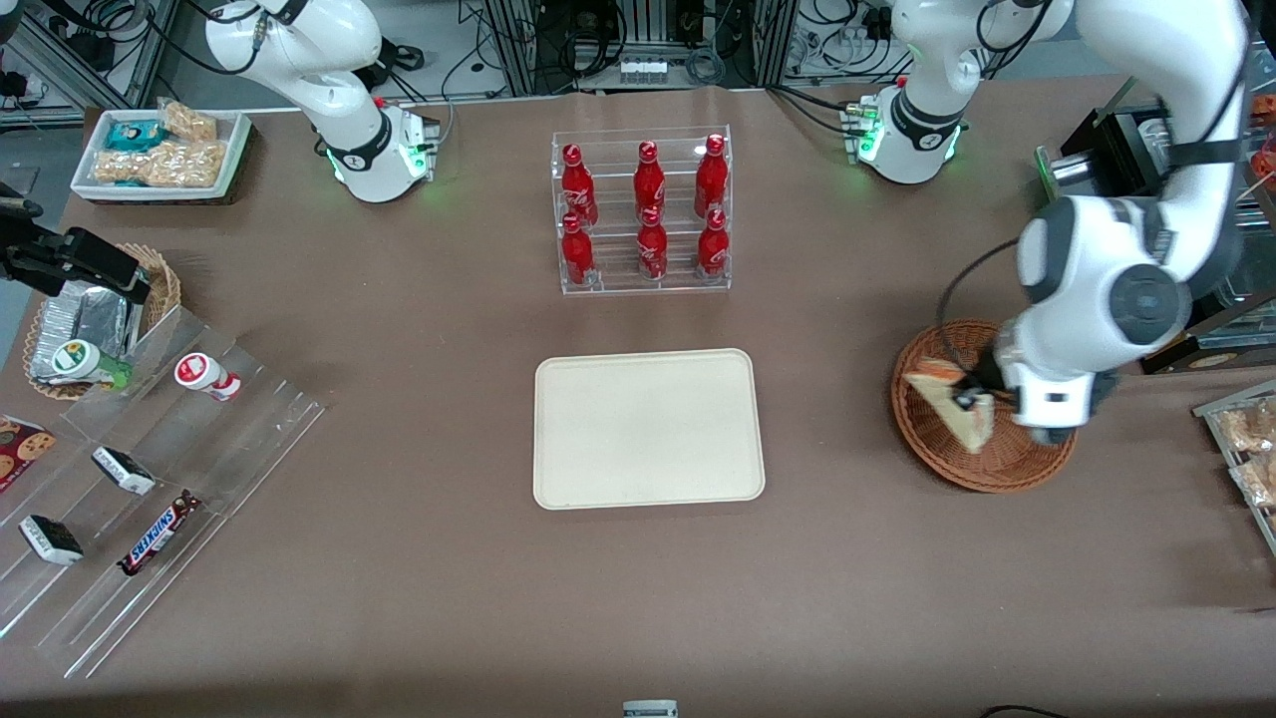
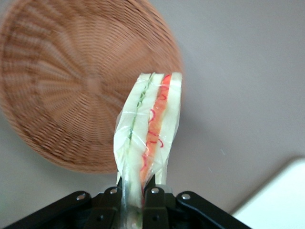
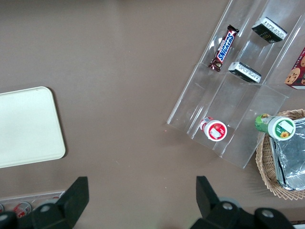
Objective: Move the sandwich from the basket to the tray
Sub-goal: 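Lift the sandwich and carry it with the left gripper onto the cream tray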
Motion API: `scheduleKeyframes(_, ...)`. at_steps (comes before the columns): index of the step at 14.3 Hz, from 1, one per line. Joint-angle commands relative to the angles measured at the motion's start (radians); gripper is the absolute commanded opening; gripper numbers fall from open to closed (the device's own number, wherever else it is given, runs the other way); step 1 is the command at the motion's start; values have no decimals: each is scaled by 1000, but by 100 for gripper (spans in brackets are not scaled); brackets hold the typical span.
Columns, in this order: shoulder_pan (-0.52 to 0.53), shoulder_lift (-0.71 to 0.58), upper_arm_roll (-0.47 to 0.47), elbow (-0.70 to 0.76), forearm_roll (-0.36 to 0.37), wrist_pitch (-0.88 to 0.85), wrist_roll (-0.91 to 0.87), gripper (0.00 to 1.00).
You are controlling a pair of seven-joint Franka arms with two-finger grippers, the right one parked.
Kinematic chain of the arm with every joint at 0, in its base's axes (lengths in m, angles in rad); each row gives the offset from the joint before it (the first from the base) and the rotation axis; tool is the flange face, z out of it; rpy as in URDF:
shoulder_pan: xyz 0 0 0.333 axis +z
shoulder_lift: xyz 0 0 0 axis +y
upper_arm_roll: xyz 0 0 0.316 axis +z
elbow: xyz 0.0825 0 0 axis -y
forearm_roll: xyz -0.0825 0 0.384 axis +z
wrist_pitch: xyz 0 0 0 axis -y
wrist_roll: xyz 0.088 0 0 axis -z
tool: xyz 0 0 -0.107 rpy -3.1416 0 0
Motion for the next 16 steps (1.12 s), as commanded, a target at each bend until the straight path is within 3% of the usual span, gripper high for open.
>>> scheduleKeyframes(1,-121,108,-10,120,-3,10,1,5)
scheduleKeyframes(8,-406,344,-7,404,15,48,-10,7)
scheduleKeyframes(12,-489,448,-7,522,35,74,-47,6)
scheduleKeyframes(16,-554,505,-7,535,76,146,-66,6)
